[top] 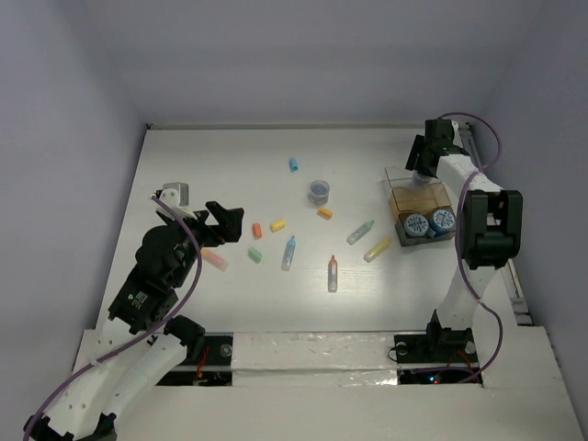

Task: Sort the stationery into containers
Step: Place the stationery in the storage box, then pick up the stationery from the center of the board.

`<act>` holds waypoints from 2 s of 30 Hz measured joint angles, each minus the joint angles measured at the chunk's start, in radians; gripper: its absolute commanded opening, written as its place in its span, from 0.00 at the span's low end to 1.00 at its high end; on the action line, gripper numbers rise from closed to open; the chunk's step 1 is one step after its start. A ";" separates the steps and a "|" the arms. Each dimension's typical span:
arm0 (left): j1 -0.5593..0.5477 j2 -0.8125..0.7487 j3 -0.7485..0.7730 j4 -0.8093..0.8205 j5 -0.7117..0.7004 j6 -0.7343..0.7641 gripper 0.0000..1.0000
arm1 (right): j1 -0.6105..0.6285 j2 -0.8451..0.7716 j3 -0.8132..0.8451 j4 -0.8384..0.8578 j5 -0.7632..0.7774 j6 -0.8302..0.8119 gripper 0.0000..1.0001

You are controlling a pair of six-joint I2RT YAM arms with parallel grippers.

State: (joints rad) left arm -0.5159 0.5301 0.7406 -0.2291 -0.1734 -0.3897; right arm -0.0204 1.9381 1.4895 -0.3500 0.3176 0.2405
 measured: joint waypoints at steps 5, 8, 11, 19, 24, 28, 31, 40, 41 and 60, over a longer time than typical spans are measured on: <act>0.000 0.004 0.000 0.000 0.000 0.000 0.99 | 0.000 0.000 0.000 0.017 -0.002 -0.002 1.00; 0.000 0.005 0.000 0.000 0.000 0.000 0.99 | 0.000 -0.014 -0.011 0.037 -0.029 -0.002 1.00; 0.000 0.005 0.000 0.000 0.000 0.000 0.99 | 0.008 -0.068 -0.057 0.076 -0.096 -0.001 1.00; 0.001 0.010 0.000 0.001 0.000 0.000 0.99 | 0.298 -0.161 -0.097 0.151 -0.177 -0.021 1.00; 0.008 0.024 0.000 0.000 0.002 0.000 0.99 | 0.533 -0.105 -0.060 0.128 -0.207 -0.037 1.00; 0.009 0.031 0.000 0.000 0.005 0.000 0.99 | 0.590 -0.008 0.013 0.084 -0.200 -0.044 1.00; 0.014 0.032 0.000 0.001 0.010 0.001 0.99 | 0.588 0.061 0.062 0.038 -0.169 -0.045 1.00; 0.014 0.038 0.000 0.001 0.017 0.004 0.99 | 0.581 0.134 0.128 -0.030 -0.120 -0.034 0.99; 0.014 0.038 0.000 0.001 0.017 0.005 0.99 | 0.581 0.142 0.137 -0.031 -0.120 -0.034 0.98; 0.014 0.037 0.000 0.001 0.017 0.008 0.99 | 0.581 0.231 0.253 -0.064 -0.129 -0.010 0.48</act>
State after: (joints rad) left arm -0.5018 0.5671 0.7410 -0.2283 -0.1566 -0.3820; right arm 0.5602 2.1689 1.7424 -0.4141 0.1883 0.2310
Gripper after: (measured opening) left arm 0.990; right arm 0.663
